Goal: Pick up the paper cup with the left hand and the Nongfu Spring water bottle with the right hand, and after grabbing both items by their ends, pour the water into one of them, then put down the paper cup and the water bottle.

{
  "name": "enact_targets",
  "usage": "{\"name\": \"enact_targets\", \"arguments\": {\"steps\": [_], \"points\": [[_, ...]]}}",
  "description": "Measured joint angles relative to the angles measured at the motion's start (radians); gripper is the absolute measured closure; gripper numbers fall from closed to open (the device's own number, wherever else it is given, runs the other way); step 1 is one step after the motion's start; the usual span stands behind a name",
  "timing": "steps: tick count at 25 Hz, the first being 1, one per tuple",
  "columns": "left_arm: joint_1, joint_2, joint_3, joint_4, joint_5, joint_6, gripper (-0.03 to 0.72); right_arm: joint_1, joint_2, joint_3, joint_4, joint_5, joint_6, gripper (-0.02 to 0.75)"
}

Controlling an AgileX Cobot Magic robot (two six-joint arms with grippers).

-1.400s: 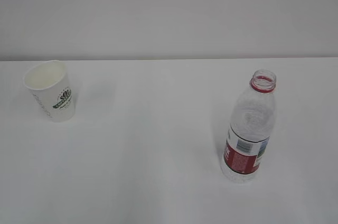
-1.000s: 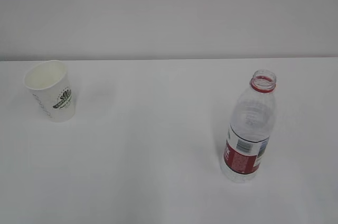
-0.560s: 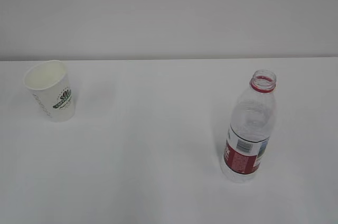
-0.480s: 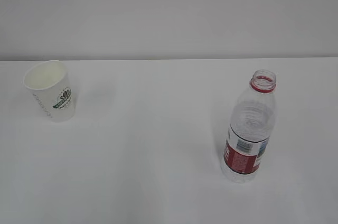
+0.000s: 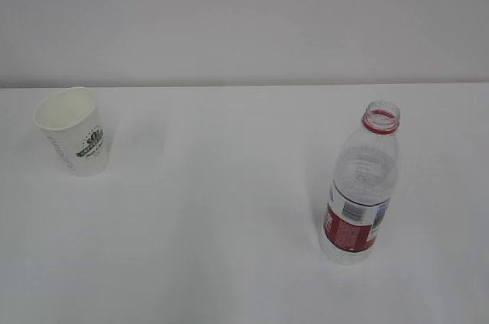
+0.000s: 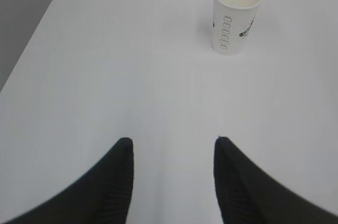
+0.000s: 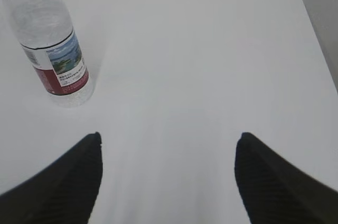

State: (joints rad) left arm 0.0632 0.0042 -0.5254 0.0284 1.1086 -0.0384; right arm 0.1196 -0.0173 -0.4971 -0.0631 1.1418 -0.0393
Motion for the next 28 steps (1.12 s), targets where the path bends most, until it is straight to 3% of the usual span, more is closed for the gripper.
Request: {"name": "enact_targets", "arguments": {"steps": [9,16,28], "points": [[0.000,0.000,0.000,0.009,0.000,0.000,0.323,0.000,0.000,0.000,0.000,0.000,0.000,0.151],[0.000,0.000,0.000,0.012,-0.010,0.000,0.175,0.000,0.000,-0.042,0.000,0.000,0.008,0.150],[0.000,0.124,-0.028,0.015,-0.174,0.000,0.150,0.000,0.112,-0.106,0.000,-0.069,0.019,0.151]]}}
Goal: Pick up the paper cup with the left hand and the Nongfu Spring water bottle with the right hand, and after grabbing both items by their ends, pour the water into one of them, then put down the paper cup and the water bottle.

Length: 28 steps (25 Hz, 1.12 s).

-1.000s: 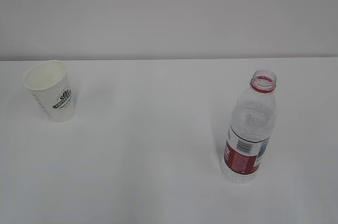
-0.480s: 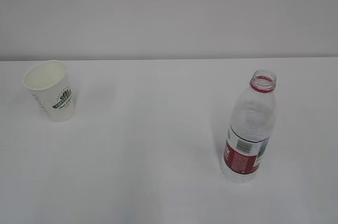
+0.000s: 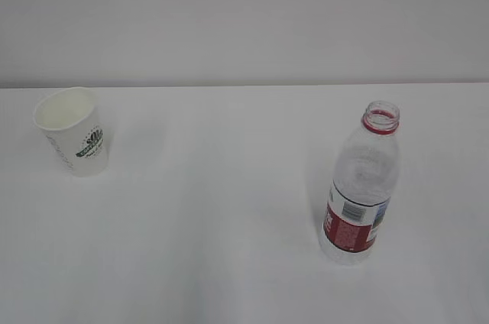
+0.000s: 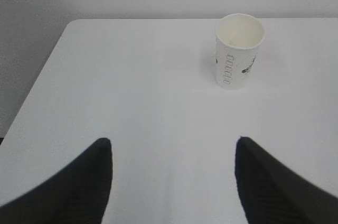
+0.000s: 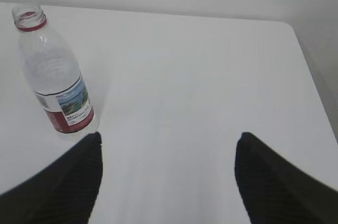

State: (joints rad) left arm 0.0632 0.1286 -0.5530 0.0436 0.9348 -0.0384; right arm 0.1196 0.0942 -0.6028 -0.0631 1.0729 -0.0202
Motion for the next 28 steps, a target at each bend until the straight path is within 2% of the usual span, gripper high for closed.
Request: {"name": "enact_targets", "arguments": {"steps": [15,28], "points": [[0.000,0.136,0.000,0.033,-0.188,0.000,0.149,0.000,0.139,0.000,0.002,-0.149,0.002,0.150],[-0.006,0.261,0.000,0.078,-0.367,0.002,0.149,0.000,0.293,0.000,-0.026,-0.363,0.002,0.151]]}}
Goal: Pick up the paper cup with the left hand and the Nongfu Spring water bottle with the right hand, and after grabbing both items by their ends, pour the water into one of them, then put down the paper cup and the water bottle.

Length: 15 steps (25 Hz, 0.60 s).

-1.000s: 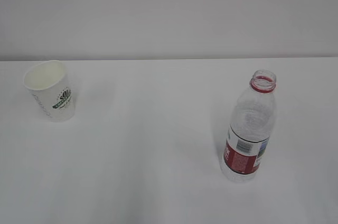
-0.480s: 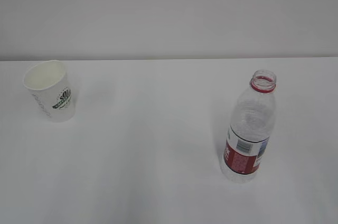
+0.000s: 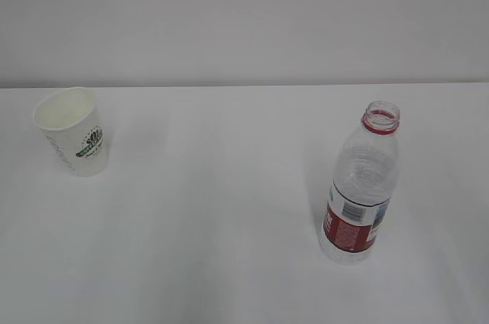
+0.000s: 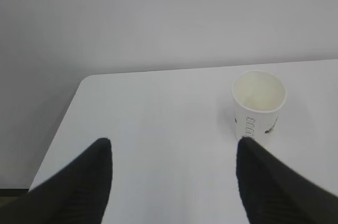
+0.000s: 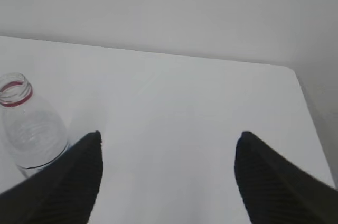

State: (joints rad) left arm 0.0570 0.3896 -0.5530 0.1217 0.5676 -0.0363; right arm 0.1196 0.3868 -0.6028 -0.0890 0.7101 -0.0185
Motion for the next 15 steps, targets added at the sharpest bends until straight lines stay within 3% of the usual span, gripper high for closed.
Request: {"name": "enact_targets", "arguments": {"steps": [5,15], "points": [[-0.005,0.058,0.000,0.007,-0.084,0.000,0.149,0.000,0.057,0.000,-0.084,-0.058,0.000,0.151],[-0.030,0.246,0.000,0.000,-0.337,0.000,0.149,0.000,0.112,0.000,-0.094,-0.196,0.019,0.150]]}}
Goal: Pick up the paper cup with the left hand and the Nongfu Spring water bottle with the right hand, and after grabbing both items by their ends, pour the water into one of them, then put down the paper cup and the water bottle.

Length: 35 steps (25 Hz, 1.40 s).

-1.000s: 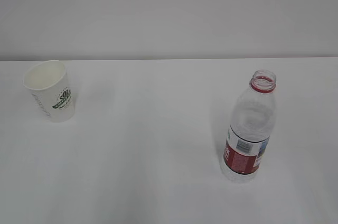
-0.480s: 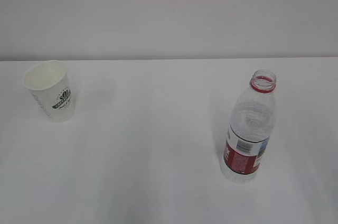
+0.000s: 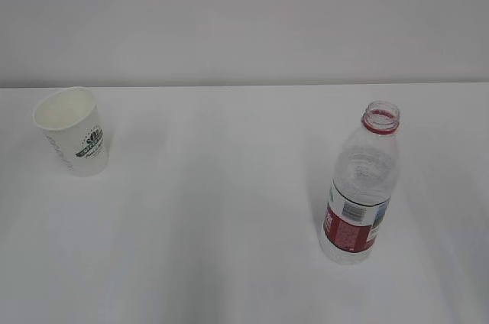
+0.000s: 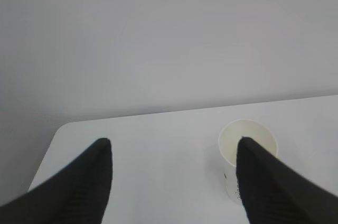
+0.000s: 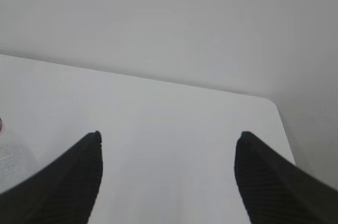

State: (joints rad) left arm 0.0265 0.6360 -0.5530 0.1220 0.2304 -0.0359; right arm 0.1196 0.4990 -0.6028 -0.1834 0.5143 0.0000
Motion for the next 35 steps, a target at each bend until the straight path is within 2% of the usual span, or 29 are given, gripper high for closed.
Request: {"name": "enact_targets", "arguments": {"steps": [9,14,19,22,28,31,35], "points": [[0.000,0.053,0.002,-0.045,-0.089,0.002,0.154,0.000,0.116,0.000,-0.001,-0.199,0.000,0.151],[0.000,0.053,0.040,-0.047,-0.162,0.002,0.187,0.000,0.210,0.000,-0.005,-0.321,0.000,0.151],[0.000,0.053,0.102,-0.070,-0.216,0.002,0.192,0.000,0.268,0.000,-0.007,-0.371,0.000,0.150],[0.000,0.053,0.105,-0.076,-0.211,0.002,0.193,0.000,0.272,0.000,-0.007,-0.383,0.000,0.150],[0.000,0.053,0.105,-0.157,-0.220,0.002,0.213,0.000,0.284,0.000,-0.008,-0.427,0.000,0.151],[0.000,0.053,0.105,-0.122,-0.252,0.002,0.219,0.000,0.304,0.003,-0.008,-0.443,0.000,0.151],[0.000,0.053,0.128,-0.029,-0.357,0.002,0.221,0.000,0.329,0.036,-0.008,-0.545,0.005,0.151]]}}
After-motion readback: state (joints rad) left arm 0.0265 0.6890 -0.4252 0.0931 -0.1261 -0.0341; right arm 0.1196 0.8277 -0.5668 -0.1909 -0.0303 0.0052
